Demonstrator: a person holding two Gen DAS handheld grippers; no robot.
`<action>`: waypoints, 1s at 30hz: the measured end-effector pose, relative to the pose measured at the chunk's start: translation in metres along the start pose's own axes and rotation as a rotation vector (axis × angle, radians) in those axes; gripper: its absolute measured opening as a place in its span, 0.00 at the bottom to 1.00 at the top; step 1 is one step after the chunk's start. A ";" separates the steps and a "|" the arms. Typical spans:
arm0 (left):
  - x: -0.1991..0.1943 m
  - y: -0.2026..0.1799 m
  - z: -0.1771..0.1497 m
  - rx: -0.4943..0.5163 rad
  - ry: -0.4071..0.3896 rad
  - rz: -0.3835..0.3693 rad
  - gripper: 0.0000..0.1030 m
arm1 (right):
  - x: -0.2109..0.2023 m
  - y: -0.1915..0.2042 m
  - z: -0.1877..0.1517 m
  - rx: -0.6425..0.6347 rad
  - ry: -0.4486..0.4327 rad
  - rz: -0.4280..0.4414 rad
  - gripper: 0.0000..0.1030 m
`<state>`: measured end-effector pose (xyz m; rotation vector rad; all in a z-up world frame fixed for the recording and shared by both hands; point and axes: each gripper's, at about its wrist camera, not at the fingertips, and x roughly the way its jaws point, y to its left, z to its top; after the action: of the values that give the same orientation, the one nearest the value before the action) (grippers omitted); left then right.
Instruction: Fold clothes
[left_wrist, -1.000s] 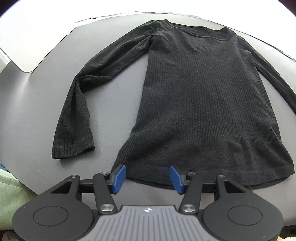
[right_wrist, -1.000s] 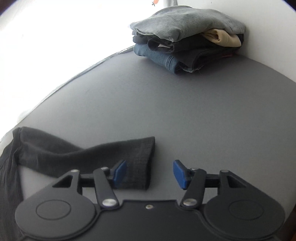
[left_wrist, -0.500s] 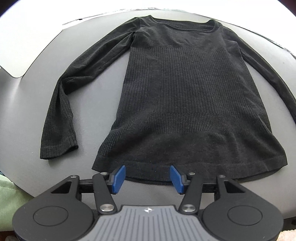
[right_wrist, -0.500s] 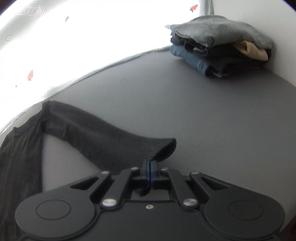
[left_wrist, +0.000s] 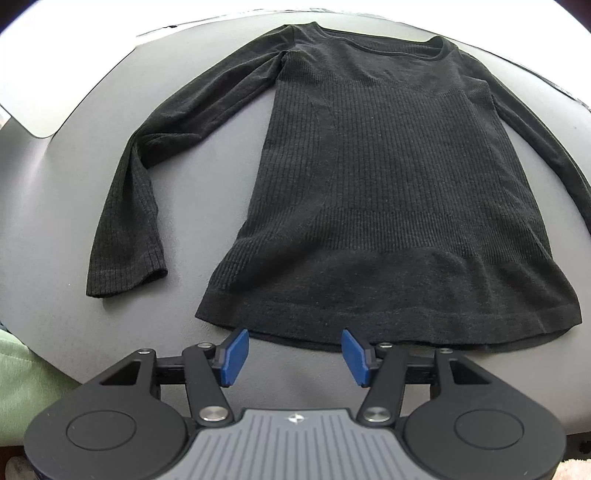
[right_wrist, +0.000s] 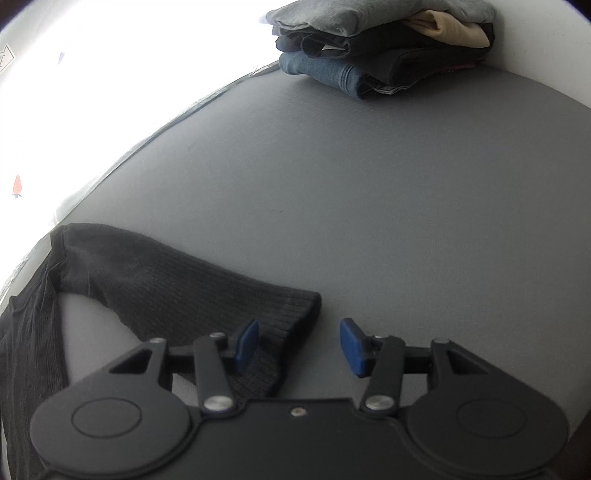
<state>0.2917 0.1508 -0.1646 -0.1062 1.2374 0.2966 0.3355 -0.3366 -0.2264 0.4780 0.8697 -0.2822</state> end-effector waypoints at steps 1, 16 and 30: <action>-0.002 0.003 -0.002 -0.014 -0.005 0.012 0.56 | 0.002 0.005 0.000 -0.030 0.003 -0.004 0.29; 0.016 0.120 0.007 -0.148 -0.137 0.165 0.73 | -0.038 0.043 0.005 -0.197 -0.152 -0.270 0.42; 0.001 0.238 0.045 -0.158 -0.348 0.146 0.04 | -0.069 0.195 -0.135 -0.341 -0.069 -0.284 0.42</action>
<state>0.2669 0.3894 -0.1313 -0.0956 0.8768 0.5178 0.2866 -0.0971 -0.1911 0.0259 0.8964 -0.3995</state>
